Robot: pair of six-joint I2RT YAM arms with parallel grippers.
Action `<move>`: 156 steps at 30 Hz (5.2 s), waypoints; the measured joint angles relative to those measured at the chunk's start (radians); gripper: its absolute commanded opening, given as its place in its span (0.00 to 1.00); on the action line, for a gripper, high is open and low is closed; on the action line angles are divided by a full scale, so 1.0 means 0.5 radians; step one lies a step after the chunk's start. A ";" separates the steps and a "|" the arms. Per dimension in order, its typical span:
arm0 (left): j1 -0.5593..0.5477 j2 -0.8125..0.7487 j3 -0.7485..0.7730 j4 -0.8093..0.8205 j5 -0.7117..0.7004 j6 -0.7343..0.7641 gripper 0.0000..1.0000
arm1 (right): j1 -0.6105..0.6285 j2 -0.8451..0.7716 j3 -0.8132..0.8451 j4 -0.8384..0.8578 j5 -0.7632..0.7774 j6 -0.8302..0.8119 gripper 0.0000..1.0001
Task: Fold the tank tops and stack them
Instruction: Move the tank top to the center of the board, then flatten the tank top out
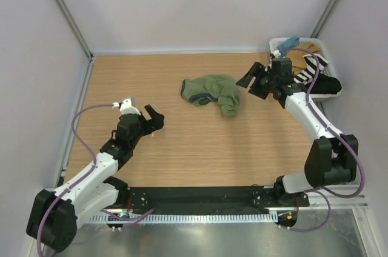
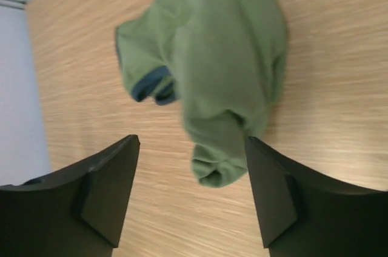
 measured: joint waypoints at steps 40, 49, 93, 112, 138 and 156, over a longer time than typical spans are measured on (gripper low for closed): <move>-0.159 2.306 2.021 -0.568 0.214 -0.117 0.00 | 0.333 0.243 -0.453 0.286 0.595 -0.385 0.01; 0.109 1.299 1.621 -0.890 0.066 -0.079 0.00 | 0.372 -0.105 -0.393 0.036 0.407 -0.449 0.01; 0.710 0.897 1.437 -1.180 -0.385 -0.213 0.00 | 0.658 -0.104 -0.706 -0.330 0.594 -0.358 0.78; 0.819 1.089 1.775 -1.191 -0.454 -0.240 0.00 | 0.603 -0.100 -0.878 0.018 0.382 -0.269 0.86; 0.818 1.118 1.809 -1.128 -0.336 -0.308 0.00 | 0.256 -0.100 -1.041 0.195 0.217 -0.136 0.42; 0.818 1.093 1.794 -1.116 -0.312 -0.357 0.00 | -0.018 0.050 -0.382 -0.047 0.377 -0.183 0.01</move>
